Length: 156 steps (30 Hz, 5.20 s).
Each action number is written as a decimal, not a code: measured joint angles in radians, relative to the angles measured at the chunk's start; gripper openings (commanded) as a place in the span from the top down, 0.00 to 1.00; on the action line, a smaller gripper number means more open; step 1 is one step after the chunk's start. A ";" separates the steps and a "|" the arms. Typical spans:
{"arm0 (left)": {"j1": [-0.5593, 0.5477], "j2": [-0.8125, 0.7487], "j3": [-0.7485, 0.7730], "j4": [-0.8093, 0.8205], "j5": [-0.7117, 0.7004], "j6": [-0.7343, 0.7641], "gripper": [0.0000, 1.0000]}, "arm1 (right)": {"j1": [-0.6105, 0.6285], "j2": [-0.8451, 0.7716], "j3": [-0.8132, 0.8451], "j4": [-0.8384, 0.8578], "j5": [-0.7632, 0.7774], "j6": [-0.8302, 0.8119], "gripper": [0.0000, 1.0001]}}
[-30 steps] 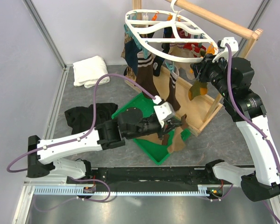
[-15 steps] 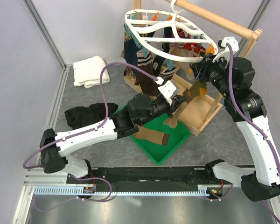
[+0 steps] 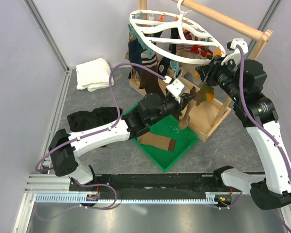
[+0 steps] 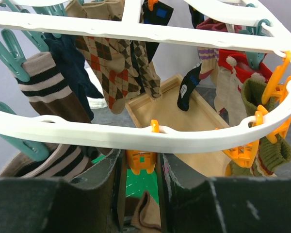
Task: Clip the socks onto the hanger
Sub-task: Pick up the sock from the bin, then clamp the sock onto the hanger.
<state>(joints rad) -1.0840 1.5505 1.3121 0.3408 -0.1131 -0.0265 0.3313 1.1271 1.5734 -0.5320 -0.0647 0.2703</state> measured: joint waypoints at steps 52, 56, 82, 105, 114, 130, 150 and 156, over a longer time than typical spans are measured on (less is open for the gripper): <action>0.097 0.029 0.024 0.186 0.097 -0.034 0.98 | -0.003 -0.012 -0.011 0.023 -0.100 0.027 1.00; 0.098 0.029 0.026 0.194 0.097 -0.034 0.98 | -0.004 -0.012 -0.011 0.024 -0.105 0.031 1.00; 0.105 0.028 0.029 0.253 0.124 -0.060 0.98 | -0.009 -0.016 -0.023 0.055 -0.138 0.058 1.00; 0.106 0.021 0.024 0.282 0.125 -0.067 0.98 | 0.003 -0.016 -0.029 0.009 -0.186 0.068 0.29; 0.106 0.021 0.024 0.283 0.121 -0.067 0.98 | 0.005 -0.030 -0.010 -0.031 -0.189 0.047 0.13; 0.128 0.010 0.024 0.283 0.080 -0.062 0.34 | 0.006 -0.136 0.002 -0.114 0.140 -0.110 0.14; 0.294 0.014 0.052 0.264 -0.227 -0.011 0.34 | 0.006 -0.127 0.002 -0.120 0.248 -0.203 0.24; 0.334 0.008 0.052 0.244 -0.226 -0.011 0.34 | 0.006 -0.116 0.002 -0.120 0.243 -0.212 0.37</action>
<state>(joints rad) -0.7502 1.5589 1.3640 0.5846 -0.3393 -0.0380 0.3378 1.0107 1.5753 -0.6521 0.1780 0.0586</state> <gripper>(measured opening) 0.656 0.695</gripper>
